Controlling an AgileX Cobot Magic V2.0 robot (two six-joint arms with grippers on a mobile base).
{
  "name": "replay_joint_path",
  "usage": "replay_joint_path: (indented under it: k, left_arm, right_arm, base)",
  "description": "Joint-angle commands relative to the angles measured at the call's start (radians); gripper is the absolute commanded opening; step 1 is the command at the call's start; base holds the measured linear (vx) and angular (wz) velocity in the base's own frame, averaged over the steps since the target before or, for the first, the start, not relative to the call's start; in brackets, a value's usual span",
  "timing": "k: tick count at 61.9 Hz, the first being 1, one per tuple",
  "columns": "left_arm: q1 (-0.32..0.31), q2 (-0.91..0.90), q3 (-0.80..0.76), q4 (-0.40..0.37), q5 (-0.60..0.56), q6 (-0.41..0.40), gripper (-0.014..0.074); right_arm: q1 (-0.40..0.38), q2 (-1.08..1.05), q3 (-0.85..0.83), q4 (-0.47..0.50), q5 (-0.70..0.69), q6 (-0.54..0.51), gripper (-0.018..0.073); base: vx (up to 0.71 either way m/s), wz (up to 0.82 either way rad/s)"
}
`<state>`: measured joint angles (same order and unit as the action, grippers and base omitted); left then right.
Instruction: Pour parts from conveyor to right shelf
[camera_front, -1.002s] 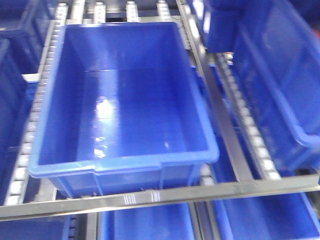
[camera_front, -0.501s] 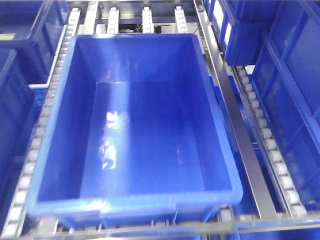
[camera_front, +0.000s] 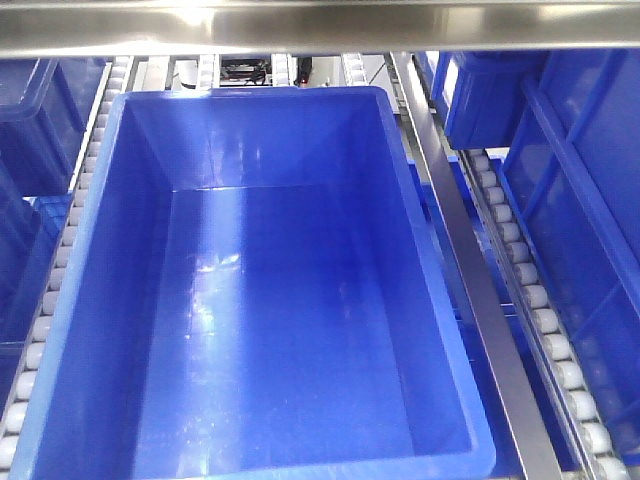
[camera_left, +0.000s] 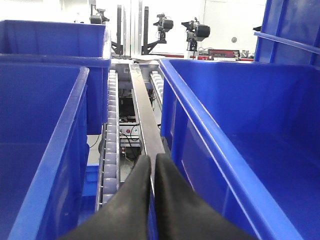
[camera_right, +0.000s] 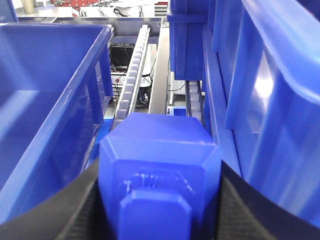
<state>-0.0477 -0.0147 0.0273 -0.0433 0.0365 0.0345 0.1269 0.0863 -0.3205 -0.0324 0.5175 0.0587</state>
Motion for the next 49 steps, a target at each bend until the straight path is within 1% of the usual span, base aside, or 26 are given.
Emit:
replay_joint_path:
  k: [1,49]
  left_arm:
    - [-0.008,-0.012,0.032,-0.002,-0.076,-0.008,-0.0006]
    - [-0.008,-0.012,0.032,-0.002,-0.076,-0.008,-0.0006]
  right_arm:
    - [-0.003,0.017,-0.026,-0.009,-0.077,-0.005,-0.0006]
    - [-0.003,0.017,-0.026,-0.008,-0.081,-0.005,-0.0006]
  base:
    - [0.05,0.00]
    - [0.01,0.00]
